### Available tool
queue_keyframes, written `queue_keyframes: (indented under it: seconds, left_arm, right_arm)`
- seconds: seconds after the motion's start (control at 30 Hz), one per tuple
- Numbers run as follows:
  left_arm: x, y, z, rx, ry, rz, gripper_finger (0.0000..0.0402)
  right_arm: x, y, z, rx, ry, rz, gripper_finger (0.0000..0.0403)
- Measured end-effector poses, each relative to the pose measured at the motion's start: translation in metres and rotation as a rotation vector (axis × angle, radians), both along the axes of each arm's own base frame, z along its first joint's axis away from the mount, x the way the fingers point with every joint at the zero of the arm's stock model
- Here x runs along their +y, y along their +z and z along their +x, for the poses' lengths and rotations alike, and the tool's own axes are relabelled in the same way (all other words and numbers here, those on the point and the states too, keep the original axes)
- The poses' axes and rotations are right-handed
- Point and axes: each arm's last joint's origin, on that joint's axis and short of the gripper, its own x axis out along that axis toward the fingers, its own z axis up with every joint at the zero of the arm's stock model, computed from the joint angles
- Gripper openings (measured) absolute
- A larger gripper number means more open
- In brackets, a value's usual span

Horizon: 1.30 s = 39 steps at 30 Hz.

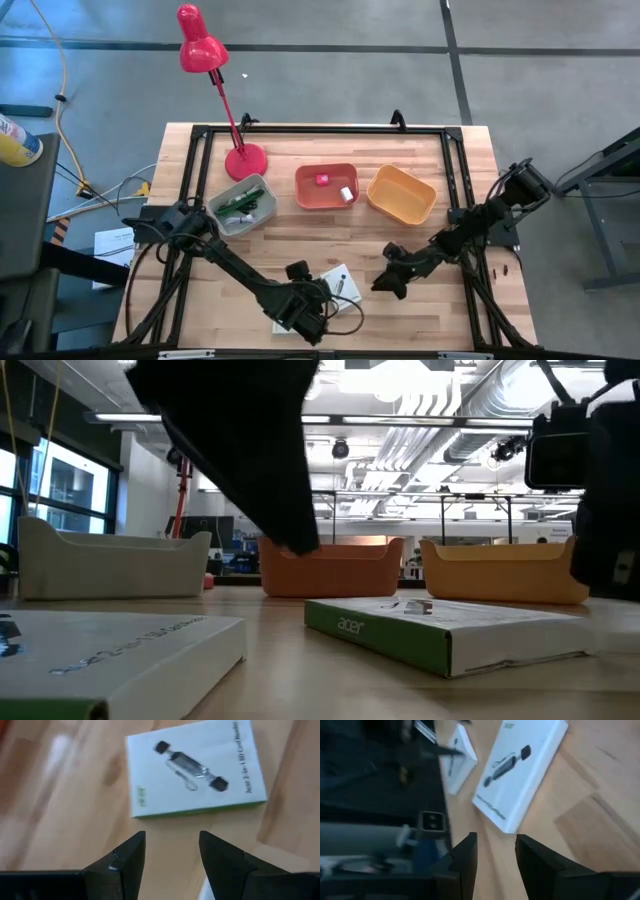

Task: Pick and place items into bin
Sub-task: Put the right white box into the yellow bin

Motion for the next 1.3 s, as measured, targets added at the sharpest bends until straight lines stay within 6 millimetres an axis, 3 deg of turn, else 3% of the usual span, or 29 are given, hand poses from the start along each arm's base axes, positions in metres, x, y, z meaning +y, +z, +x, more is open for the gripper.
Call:
queue_keyframes:
  seconds: [0.13,0.47,0.8,1.3]
  left_arm:
    - [0.001,-0.015,0.002,-0.019,-0.017,-0.084,0.0172]
    - [0.010,-0.025,0.009,-0.057,-0.016,-0.158,0.0172]
    - [0.040,-0.024,0.024,-0.040,-0.026,-0.182,0.0172]
    - [0.038,-0.032,0.029,-0.046,-0.069,-0.178,0.0172]
  right_arm:
    - [-0.001,0.001,-0.001,-0.007,-0.027,0.054,0.0124]
    - [0.002,0.010,0.003,-0.079,-0.030,0.107,0.0124]
    - [-0.003,-0.005,-0.002,0.119,-0.118,0.135,0.0124]
    - [-0.014,-0.009,0.002,0.166,-0.228,0.153,0.0124]
